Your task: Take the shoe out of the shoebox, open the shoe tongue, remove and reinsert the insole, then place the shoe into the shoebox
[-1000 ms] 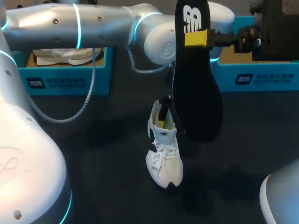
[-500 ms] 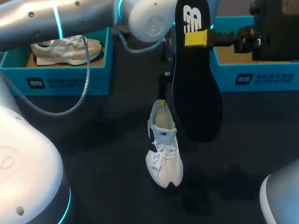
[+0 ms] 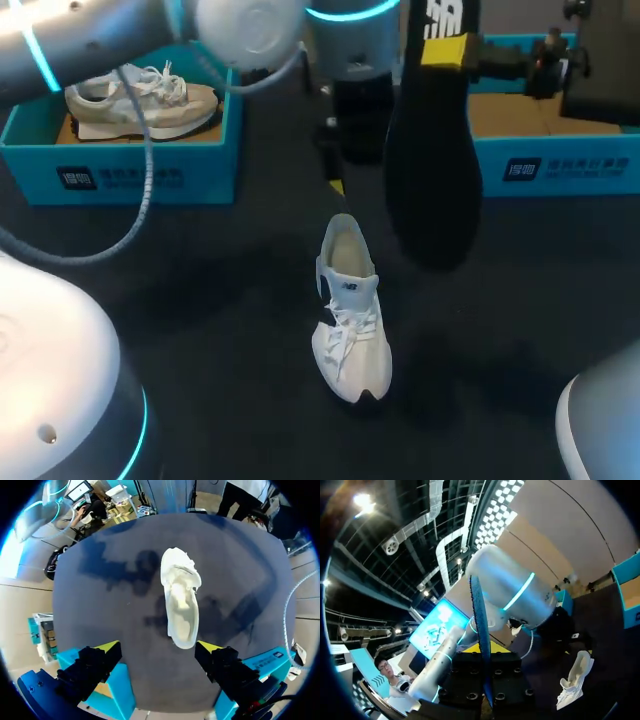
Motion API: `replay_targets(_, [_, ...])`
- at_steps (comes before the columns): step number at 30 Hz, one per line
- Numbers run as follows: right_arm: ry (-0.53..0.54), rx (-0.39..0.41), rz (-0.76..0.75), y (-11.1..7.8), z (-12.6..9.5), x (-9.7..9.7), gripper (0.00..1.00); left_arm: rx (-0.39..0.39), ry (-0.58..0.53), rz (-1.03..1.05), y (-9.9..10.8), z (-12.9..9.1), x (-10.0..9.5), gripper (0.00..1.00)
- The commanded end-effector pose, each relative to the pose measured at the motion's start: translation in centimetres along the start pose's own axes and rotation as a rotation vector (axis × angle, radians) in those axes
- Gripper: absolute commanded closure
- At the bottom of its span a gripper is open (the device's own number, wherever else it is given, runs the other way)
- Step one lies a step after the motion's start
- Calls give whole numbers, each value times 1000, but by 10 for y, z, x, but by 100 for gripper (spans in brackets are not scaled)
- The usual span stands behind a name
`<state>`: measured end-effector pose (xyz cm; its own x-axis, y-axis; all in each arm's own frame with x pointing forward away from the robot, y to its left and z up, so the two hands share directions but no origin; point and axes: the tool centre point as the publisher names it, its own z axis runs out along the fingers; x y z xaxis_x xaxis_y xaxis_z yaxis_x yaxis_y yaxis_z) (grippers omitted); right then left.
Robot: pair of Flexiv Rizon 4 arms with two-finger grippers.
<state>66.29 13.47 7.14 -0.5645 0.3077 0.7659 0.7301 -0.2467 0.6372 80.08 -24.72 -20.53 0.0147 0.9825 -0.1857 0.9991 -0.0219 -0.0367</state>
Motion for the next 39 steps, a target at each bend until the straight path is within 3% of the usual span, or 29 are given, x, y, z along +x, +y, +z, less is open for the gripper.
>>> replay_targets(1, [-3, -24, 2, 3, -8, -3, 100, -26, -203, 17, -4, -22, 16, 0])
replay_targets(13, [-27, -59, 141, 40, -8, -41, 100, -49, -462, 118, -4, -66, 16, 0])
replay_targets(19, [-39, -59, 216, 57, -3, -60, 100, -68, -540, 167, -8, -85, 11, 0])
replay_targets(27, [12, -106, 320, 78, -1, -82, 100, -111, -694, 172, -14, -113, 19, 0])
replay_targets(30, [-13, -151, 364, 82, -4, -90, 100, -128, -709, 170, -18, -120, 23, 0])
replay_targets(32, [-13, -151, 364, 82, -4, -90, 100, -136, -644, 212, -21, -118, 27, 0])
replay_targets(39, [-13, -151, 364, 82, -4, -90, 100, -136, -644, 212, -21, -118, 27, 0])
